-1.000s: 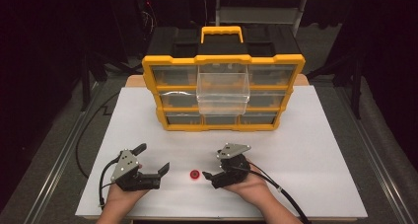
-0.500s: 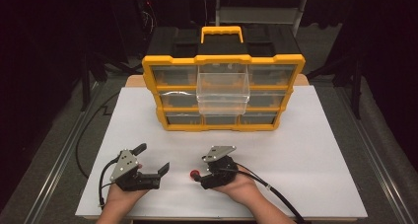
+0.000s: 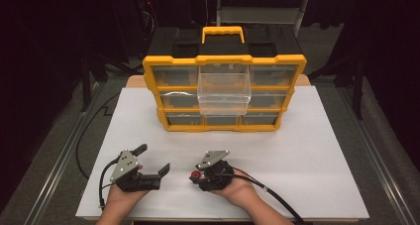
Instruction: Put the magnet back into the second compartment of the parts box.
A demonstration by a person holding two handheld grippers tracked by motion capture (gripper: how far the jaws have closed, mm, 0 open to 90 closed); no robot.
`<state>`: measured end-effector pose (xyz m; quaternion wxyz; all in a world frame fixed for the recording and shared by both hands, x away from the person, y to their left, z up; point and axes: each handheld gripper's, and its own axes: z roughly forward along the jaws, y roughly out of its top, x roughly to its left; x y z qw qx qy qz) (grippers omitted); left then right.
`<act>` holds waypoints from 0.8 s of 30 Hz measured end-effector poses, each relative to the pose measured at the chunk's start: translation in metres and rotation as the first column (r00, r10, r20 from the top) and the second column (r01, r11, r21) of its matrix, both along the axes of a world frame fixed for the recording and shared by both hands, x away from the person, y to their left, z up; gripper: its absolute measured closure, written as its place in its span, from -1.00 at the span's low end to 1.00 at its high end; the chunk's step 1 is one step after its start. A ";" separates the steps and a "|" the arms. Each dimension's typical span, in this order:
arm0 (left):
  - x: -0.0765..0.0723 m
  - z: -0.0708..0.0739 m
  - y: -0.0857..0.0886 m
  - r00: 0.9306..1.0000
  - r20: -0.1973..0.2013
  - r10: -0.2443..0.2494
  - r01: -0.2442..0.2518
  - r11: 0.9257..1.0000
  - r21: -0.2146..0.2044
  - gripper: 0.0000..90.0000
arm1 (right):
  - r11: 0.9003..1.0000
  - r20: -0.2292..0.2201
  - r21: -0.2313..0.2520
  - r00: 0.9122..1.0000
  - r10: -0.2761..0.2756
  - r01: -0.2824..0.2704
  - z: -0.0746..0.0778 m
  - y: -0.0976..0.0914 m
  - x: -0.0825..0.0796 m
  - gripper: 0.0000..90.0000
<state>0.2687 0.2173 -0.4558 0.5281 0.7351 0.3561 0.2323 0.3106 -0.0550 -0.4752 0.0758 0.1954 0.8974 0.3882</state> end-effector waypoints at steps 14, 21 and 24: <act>-0.001 0.000 0.000 1.000 0.000 0.001 -0.001 1.000 -0.002 -0.99 | 0.999 0.030 -0.036 1.000 0.004 -0.003 -0.003 0.003 -0.003 0.27; -0.002 0.000 0.000 1.000 -0.001 0.002 -0.002 1.000 -0.001 -0.99 | 0.998 0.014 -0.060 1.000 0.008 -0.007 0.000 0.006 -0.001 0.30; -0.001 0.000 0.000 1.000 -0.003 0.001 -0.001 1.000 0.001 -0.99 | 0.998 0.015 -0.060 1.000 0.008 -0.007 0.000 0.006 -0.001 0.32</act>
